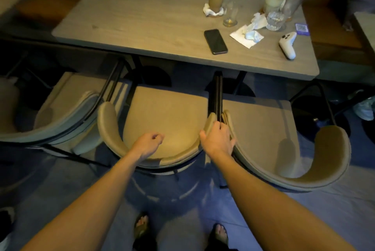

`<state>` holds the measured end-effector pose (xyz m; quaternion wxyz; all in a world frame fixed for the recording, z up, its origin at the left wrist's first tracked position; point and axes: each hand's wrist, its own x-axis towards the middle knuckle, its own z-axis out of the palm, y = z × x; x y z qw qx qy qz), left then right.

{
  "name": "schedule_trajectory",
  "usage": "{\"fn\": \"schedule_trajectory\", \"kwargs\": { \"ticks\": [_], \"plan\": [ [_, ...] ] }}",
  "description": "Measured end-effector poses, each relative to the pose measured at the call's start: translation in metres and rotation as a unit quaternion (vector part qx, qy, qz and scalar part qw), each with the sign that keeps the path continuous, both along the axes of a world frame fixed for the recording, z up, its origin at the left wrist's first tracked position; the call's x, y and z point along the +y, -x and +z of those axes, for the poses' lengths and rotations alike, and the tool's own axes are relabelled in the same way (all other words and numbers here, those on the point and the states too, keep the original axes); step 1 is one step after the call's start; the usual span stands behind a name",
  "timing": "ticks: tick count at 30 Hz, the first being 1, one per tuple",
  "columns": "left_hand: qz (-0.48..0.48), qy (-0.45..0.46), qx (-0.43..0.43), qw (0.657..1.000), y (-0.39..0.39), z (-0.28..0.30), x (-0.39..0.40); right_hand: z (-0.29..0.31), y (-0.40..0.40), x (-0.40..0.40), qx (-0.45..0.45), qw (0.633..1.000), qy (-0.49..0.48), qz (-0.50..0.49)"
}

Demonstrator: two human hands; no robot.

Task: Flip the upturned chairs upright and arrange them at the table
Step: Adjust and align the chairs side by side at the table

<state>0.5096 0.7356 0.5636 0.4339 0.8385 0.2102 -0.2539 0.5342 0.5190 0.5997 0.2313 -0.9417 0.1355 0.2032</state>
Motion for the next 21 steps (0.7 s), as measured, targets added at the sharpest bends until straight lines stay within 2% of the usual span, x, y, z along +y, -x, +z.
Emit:
{"fn": "schedule_trajectory", "kwargs": {
  "ticks": [4, 10, 13, 16, 21],
  "plan": [
    [0.089, -0.048, -0.039, 0.994, 0.010, 0.011, 0.106, 0.009, 0.010, 0.099, 0.028, 0.998, -0.025, 0.046],
    [0.052, -0.133, -0.033, 0.989, 0.013, 0.020, 0.258, -0.003, 0.017, 0.243, 0.106, 0.989, -0.091, 0.049],
    [0.060, -0.171, -0.065, 0.981, 0.005, 0.018, 0.306, -0.012, 0.008, 0.293, 0.125, 0.983, -0.124, 0.051],
    [0.020, -0.231, -0.058, 0.971, -0.012, 0.011, 0.338, -0.026, 0.000, 0.325, 0.143, 0.979, -0.141, 0.045],
    [-0.021, -0.094, 0.038, 0.995, -0.042, -0.022, 0.351, -0.051, -0.015, 0.355, 0.199, 0.965, -0.172, 0.004]
  ]
}}
